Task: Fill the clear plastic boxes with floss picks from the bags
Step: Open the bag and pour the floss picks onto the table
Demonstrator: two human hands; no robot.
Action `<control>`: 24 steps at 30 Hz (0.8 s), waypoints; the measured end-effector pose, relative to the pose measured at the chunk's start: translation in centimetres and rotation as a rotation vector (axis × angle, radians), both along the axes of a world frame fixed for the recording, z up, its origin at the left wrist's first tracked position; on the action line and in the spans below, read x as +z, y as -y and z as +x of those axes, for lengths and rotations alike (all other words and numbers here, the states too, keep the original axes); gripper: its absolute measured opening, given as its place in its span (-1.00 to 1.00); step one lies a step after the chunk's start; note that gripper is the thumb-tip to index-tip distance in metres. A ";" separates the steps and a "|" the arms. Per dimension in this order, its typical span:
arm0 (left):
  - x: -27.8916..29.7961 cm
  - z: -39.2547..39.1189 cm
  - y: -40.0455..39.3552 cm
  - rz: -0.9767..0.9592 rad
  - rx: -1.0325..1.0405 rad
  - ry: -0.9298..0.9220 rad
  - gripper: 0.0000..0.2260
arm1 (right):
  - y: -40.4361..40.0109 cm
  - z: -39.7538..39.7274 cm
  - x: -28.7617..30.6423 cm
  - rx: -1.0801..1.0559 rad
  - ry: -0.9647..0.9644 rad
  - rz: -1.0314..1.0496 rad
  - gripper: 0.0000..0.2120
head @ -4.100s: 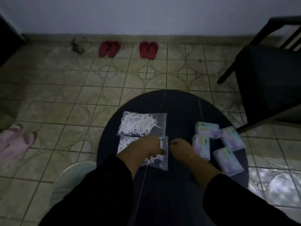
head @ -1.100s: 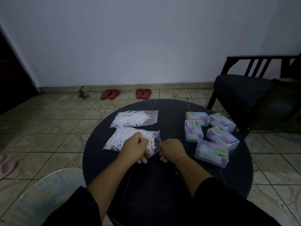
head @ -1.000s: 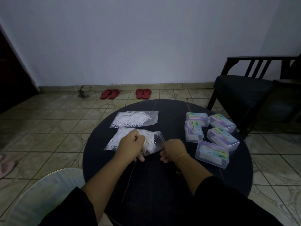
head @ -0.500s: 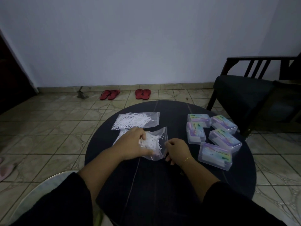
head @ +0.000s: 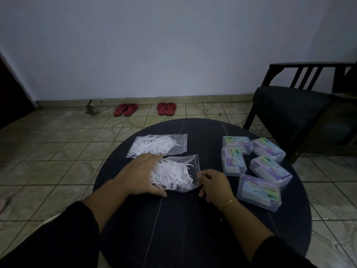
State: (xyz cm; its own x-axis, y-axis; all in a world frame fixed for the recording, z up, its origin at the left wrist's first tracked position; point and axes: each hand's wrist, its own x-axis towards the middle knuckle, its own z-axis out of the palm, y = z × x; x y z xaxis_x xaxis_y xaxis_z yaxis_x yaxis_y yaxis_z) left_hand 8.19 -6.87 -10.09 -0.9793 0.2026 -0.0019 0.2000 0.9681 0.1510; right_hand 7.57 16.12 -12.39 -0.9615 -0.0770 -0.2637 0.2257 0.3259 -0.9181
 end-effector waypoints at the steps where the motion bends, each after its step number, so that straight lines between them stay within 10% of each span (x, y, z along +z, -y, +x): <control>1: -0.3 0.2 0.2 0.007 -0.010 -0.064 0.03 | 0.0 0.0 0.0 -0.002 -0.007 -0.014 -0.92; 6: -1.4 0.8 0.5 -0.030 -0.125 -0.418 -0.17 | -0.2 0.8 -0.5 -0.044 -0.145 -0.094 -0.93; 24: 0.9 2.6 1.3 -0.223 -0.166 -0.683 -0.27 | 0.4 1.0 -0.8 0.226 -0.360 0.317 -0.81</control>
State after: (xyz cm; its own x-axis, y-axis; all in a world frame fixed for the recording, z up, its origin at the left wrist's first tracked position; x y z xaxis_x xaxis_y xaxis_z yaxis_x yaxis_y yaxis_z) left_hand 10.84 -8.15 -9.20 -0.7334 0.4142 0.5391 0.3258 0.9101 -0.2561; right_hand 8.61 15.67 -13.23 -0.9642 -0.2627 0.0358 -0.1932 0.6038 -0.7733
